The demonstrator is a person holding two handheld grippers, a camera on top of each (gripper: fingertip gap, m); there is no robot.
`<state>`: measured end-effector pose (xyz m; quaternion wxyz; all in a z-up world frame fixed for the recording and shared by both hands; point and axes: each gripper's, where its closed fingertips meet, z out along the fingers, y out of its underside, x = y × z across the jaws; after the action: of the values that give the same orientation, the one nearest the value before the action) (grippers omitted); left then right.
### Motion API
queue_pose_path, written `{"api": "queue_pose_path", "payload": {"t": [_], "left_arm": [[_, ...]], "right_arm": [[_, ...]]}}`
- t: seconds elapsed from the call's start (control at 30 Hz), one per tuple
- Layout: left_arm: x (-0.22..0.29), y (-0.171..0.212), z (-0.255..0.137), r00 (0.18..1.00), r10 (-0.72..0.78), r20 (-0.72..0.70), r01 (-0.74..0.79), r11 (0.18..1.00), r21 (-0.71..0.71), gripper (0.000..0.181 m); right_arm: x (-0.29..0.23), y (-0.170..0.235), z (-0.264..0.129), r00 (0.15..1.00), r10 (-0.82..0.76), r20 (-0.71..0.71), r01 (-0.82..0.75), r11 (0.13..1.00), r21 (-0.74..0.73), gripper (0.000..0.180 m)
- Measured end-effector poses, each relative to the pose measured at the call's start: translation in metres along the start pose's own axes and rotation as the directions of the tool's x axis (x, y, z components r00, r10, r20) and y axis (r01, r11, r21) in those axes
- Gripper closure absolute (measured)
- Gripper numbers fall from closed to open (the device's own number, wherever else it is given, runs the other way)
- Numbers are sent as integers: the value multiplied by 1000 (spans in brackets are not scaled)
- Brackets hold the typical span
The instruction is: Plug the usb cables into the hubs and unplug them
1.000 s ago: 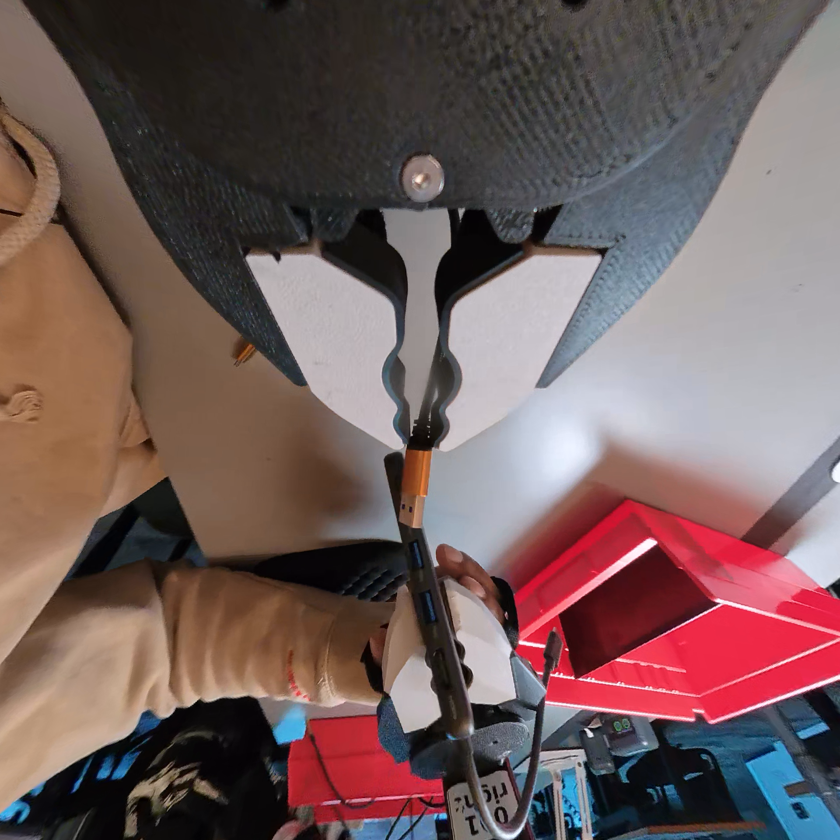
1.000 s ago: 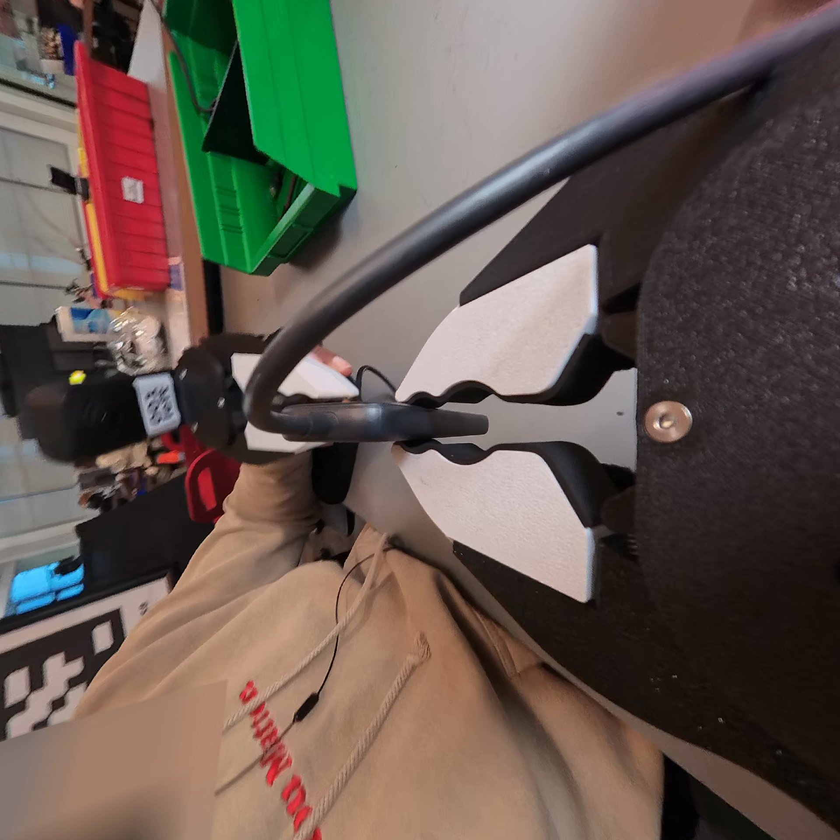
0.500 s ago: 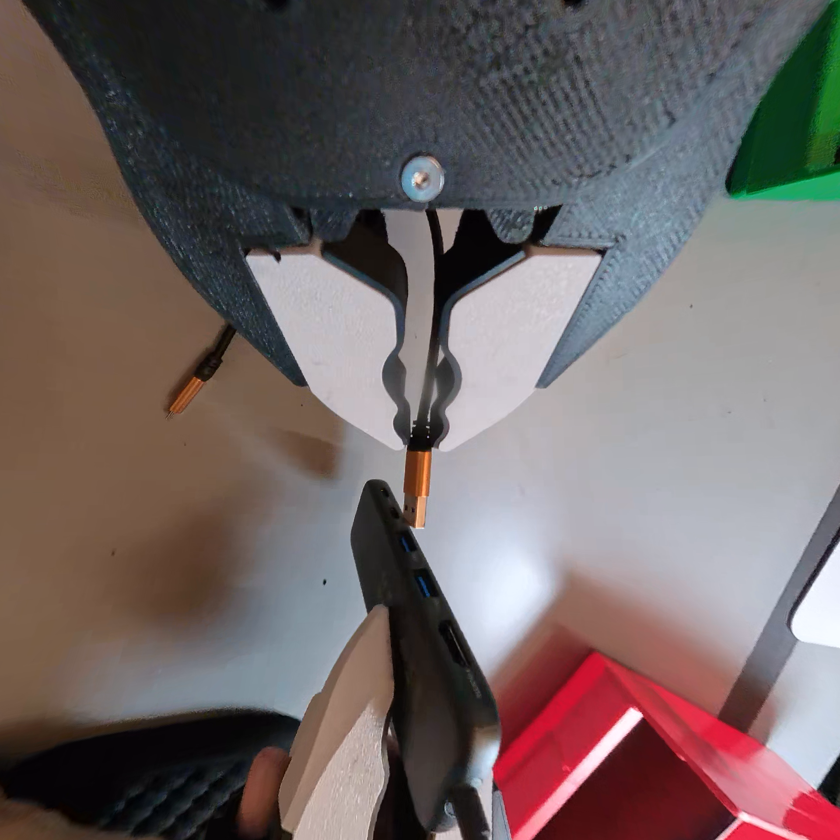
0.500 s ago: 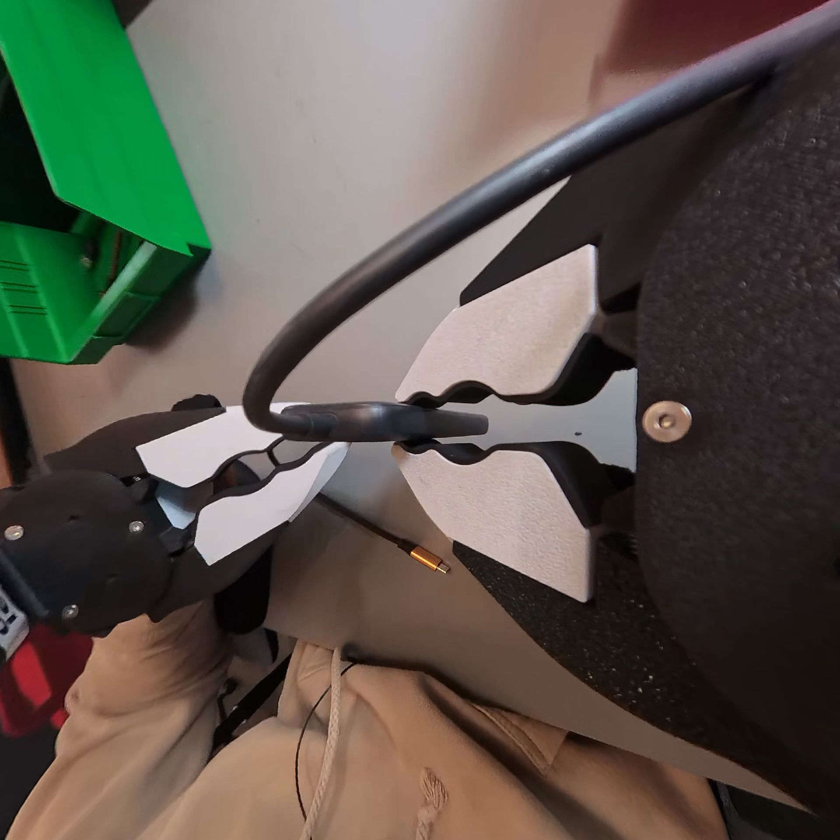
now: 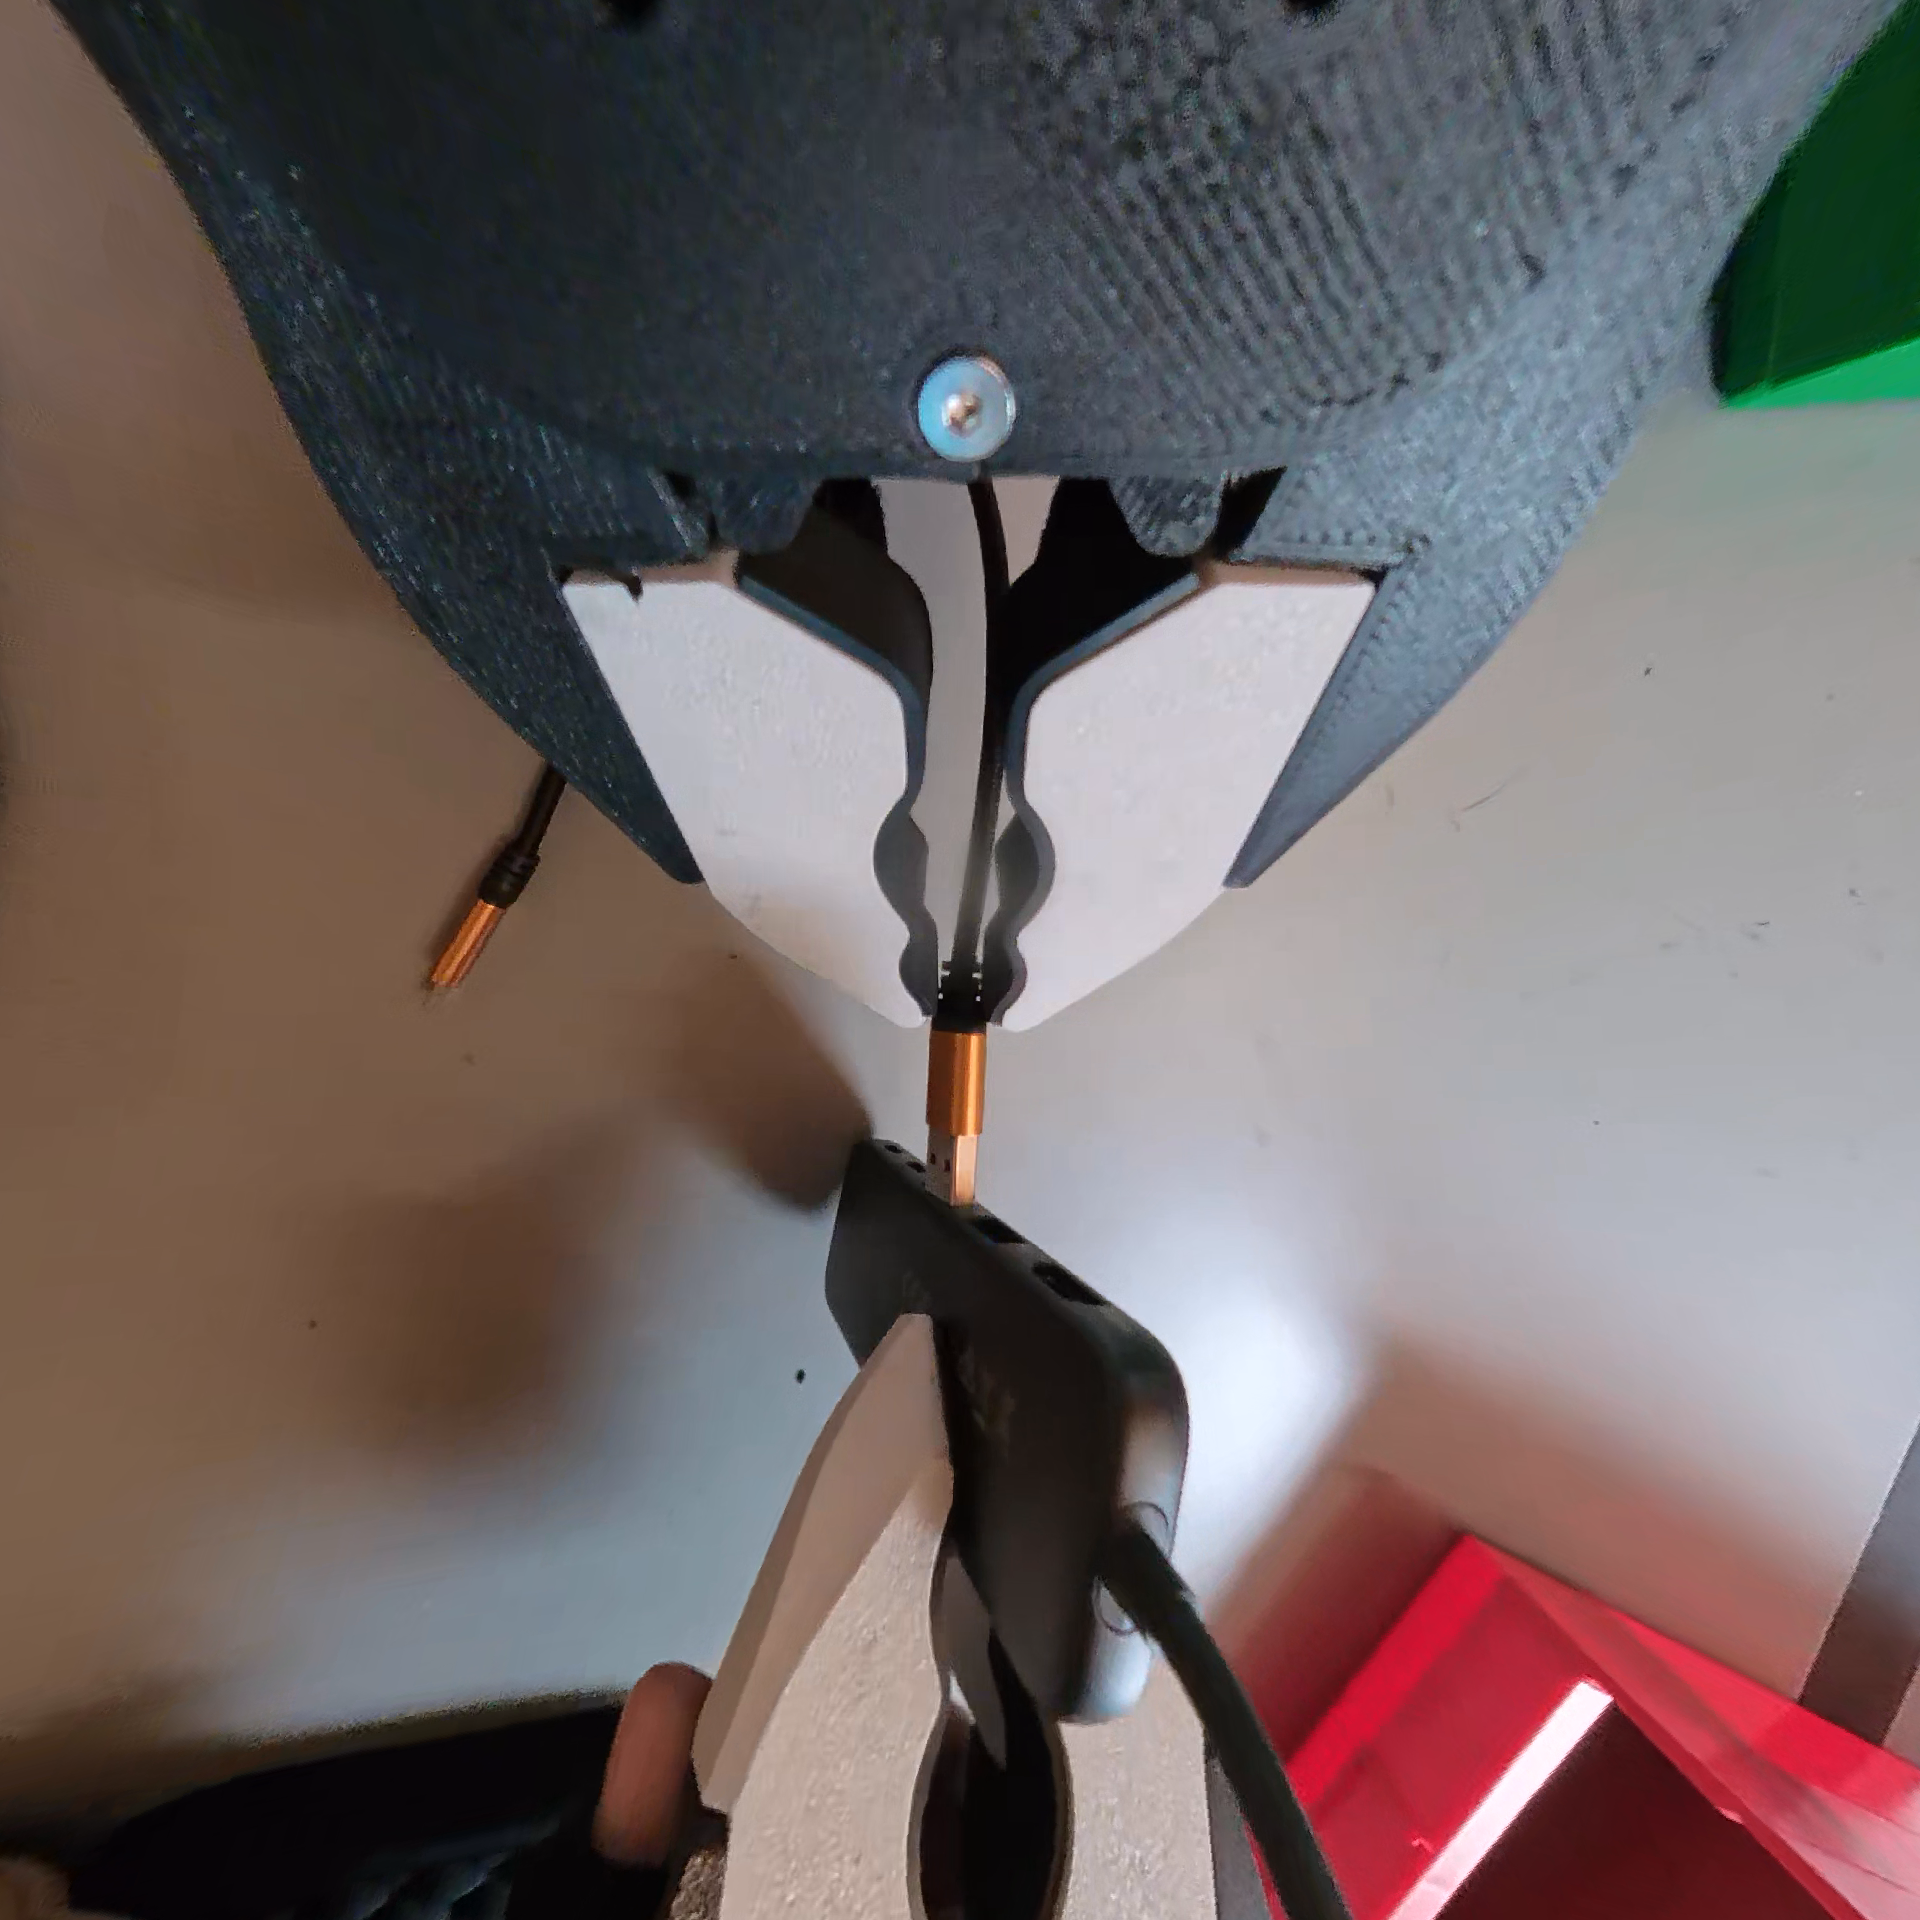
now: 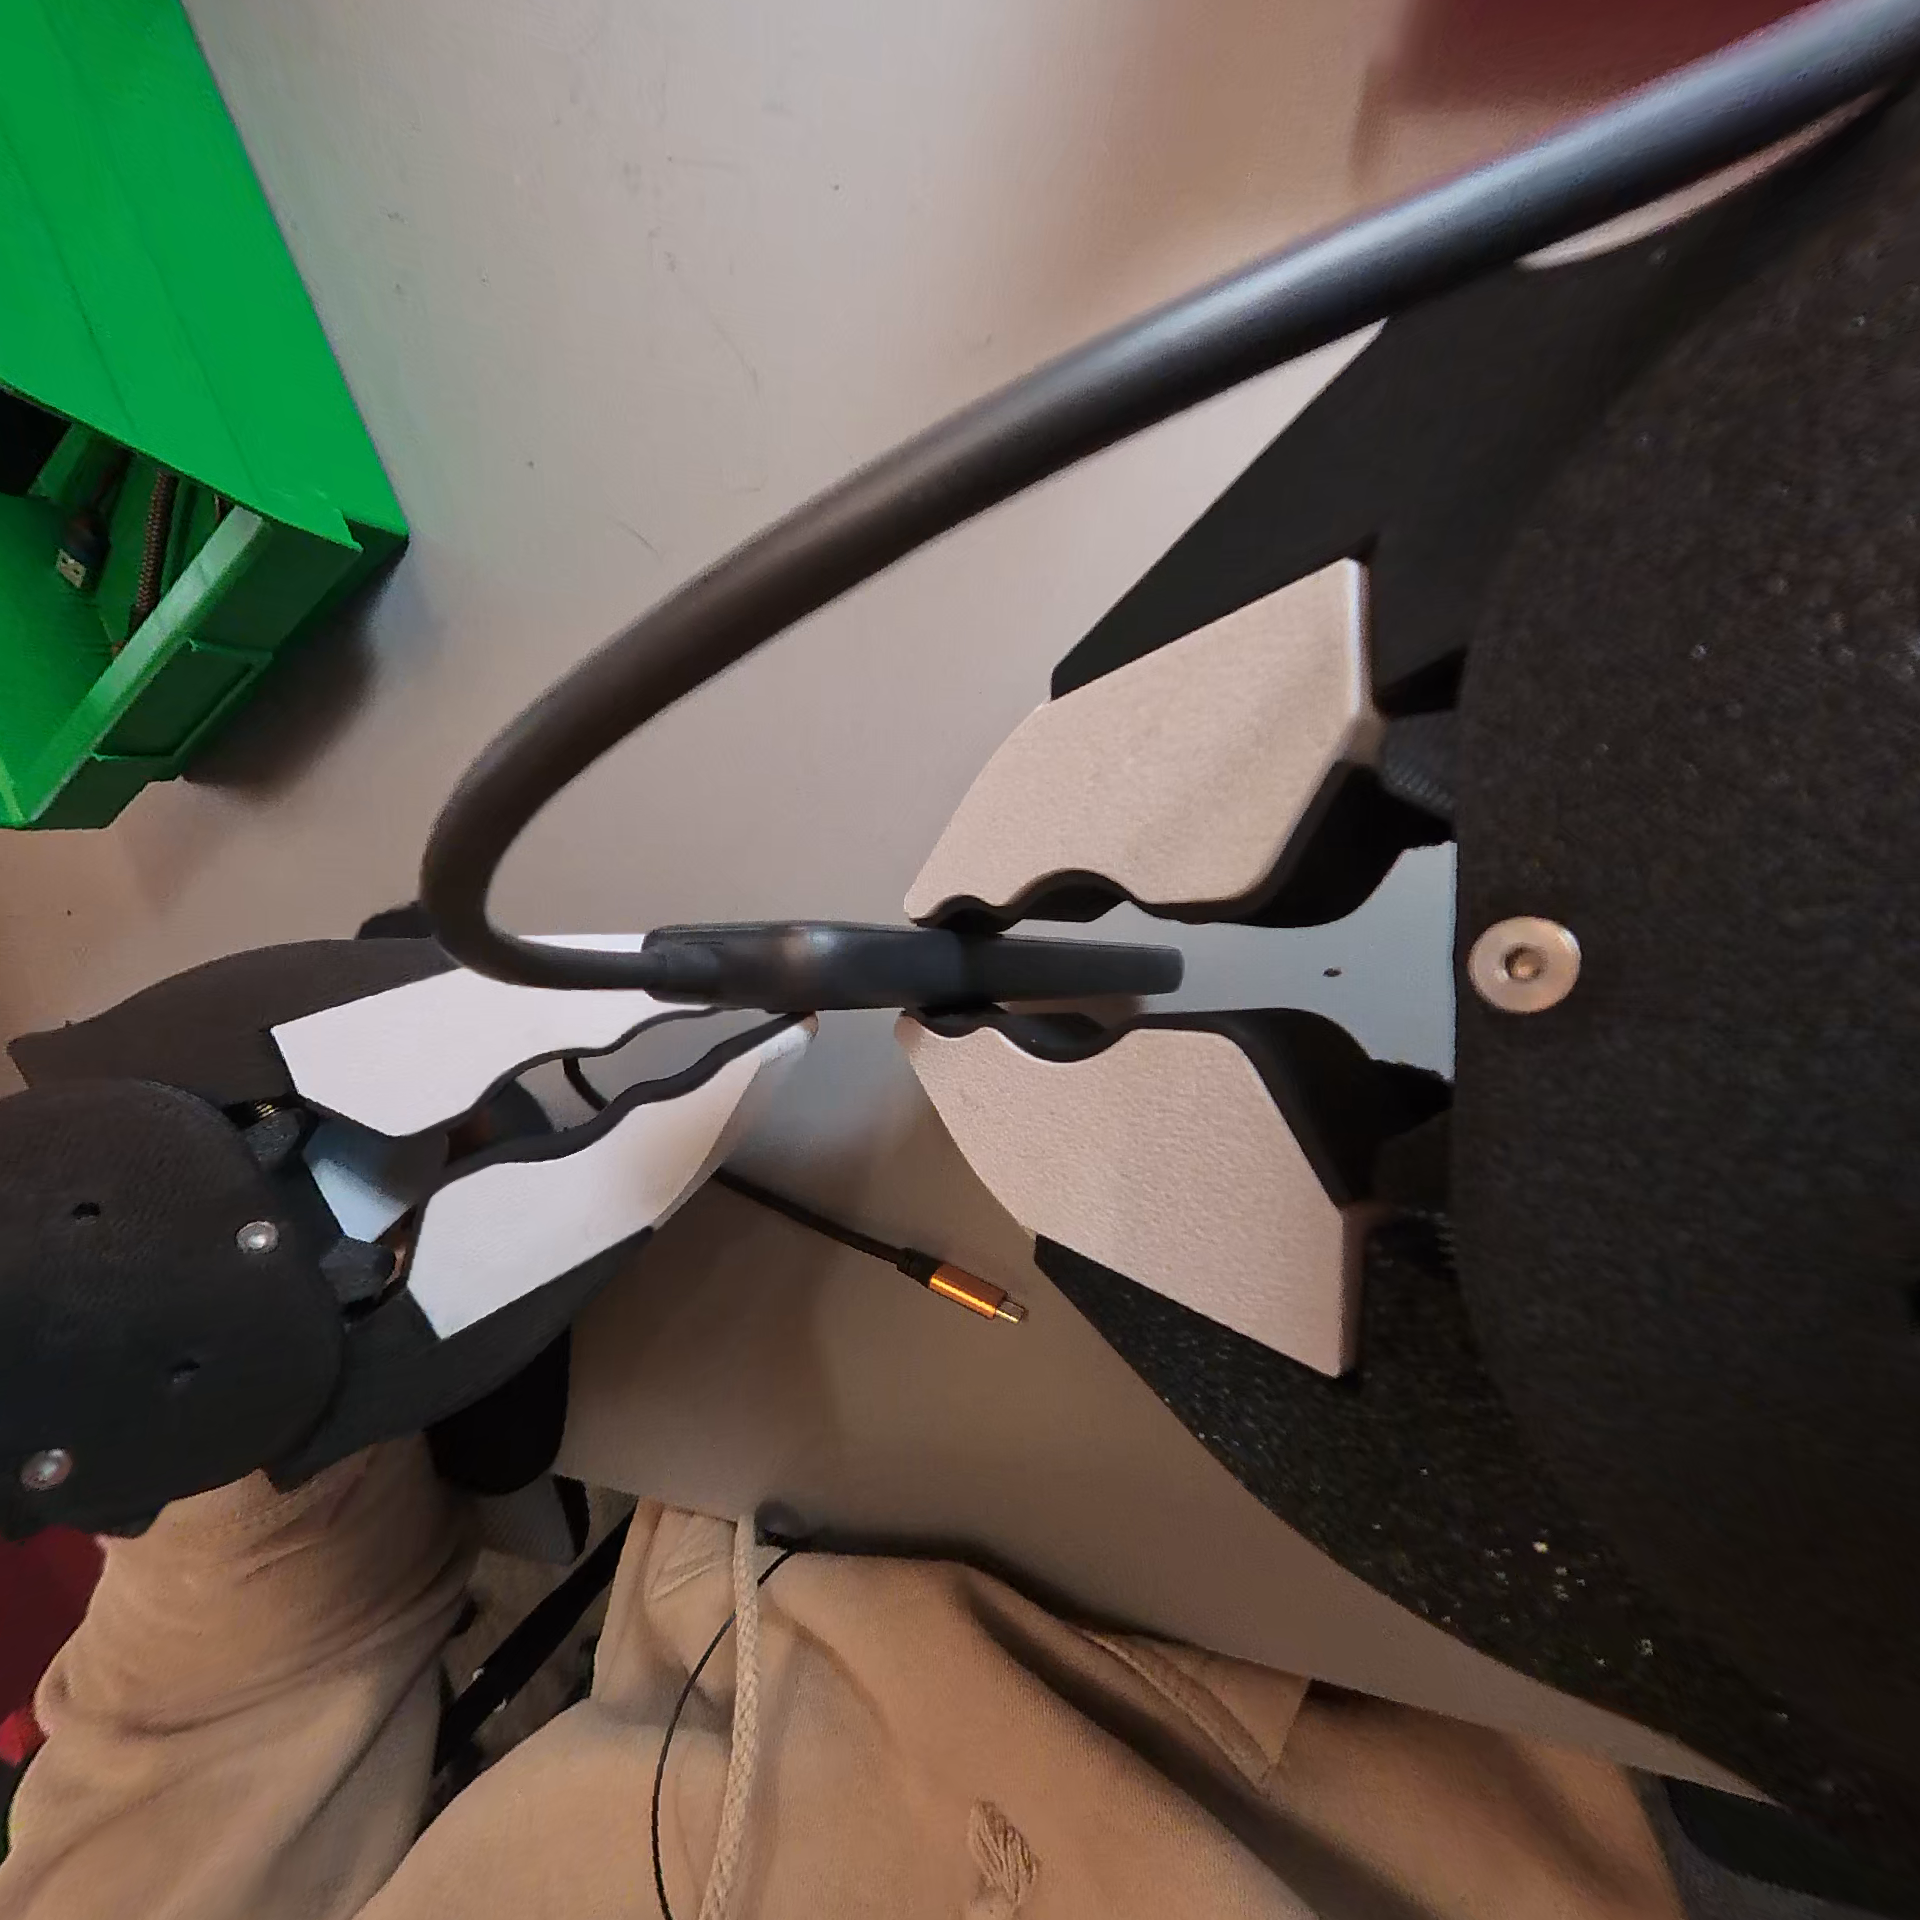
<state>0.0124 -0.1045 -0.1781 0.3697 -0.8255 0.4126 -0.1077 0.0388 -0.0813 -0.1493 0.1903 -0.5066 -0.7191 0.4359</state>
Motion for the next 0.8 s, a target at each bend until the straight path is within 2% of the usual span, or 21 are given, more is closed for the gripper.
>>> {"api": "queue_pose_path", "payload": {"t": [0.2,0.3,0.6,0.8], "left_arm": [[4,-5,-6,997,-38,-63,41,998,48,172],[6,-3,-6,998,-22,-64,23,999,25,172],[13,-1,-6,990,-64,-125,67,998,20,172],[9,-17,-15,963,-169,-211,204,966,156,173]], "right_arm": [[-9,-9,-4,993,42,107,-51,995,84,168],[-13,-12,-3,985,69,158,-87,990,110,168],[-13,-13,4,983,76,167,-98,987,125,168],[-11,-32,-7,973,113,203,-165,953,256,168]]}}
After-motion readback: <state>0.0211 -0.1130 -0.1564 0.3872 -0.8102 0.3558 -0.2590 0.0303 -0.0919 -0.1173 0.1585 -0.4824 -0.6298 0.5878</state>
